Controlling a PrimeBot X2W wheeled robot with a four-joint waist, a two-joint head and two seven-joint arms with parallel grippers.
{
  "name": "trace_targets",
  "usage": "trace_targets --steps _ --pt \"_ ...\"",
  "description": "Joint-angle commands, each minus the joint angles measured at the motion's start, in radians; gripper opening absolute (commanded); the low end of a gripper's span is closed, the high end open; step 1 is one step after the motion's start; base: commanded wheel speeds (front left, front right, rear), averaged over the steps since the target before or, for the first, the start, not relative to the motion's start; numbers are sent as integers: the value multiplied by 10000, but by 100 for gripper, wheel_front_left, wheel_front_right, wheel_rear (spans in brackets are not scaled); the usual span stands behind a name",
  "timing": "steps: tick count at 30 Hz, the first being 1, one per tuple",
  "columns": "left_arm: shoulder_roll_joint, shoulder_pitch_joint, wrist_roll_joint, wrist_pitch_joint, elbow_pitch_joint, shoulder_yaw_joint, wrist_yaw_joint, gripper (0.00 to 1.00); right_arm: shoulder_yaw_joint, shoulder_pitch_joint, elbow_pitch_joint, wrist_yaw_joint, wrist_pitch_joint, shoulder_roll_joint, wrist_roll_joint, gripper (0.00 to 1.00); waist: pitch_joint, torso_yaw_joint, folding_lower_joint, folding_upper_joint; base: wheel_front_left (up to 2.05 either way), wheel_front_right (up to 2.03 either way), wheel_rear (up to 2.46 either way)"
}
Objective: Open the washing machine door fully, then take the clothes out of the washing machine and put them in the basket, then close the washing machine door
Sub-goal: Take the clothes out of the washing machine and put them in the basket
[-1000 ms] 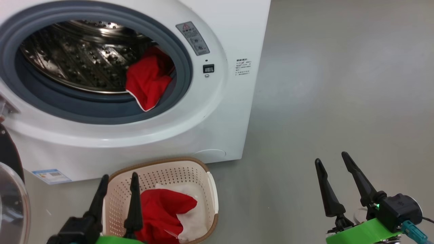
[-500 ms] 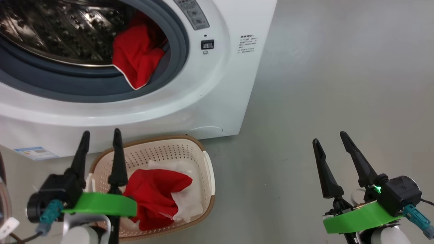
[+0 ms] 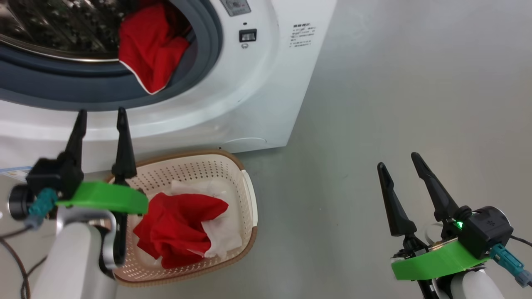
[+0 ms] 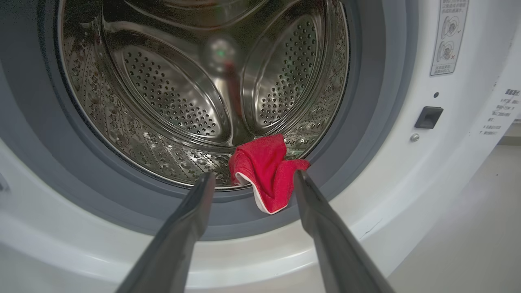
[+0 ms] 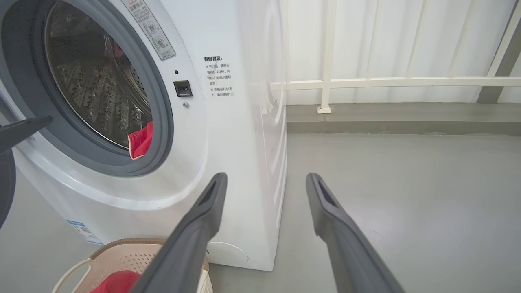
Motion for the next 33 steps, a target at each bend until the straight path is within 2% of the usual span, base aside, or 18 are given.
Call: trace_targets --steps 1,22,33 --pt "354 -446 -13 -90 14 297 -102 100 230 -328 -263 62 -65 -104 31 100 165 -84 0 0 0 0 0" --pt "1075 -4180 -61 -278 3310 468 -534 100 605 -842 -254 62 -65 -104 15 100 1136 -544 0 0 0 0 0" --pt "1197 -6144 -1040 942 5053 702 -1395 100 793 -1137 -179 62 -65 -104 95 100 1669 -873 0 0 0 0 0"
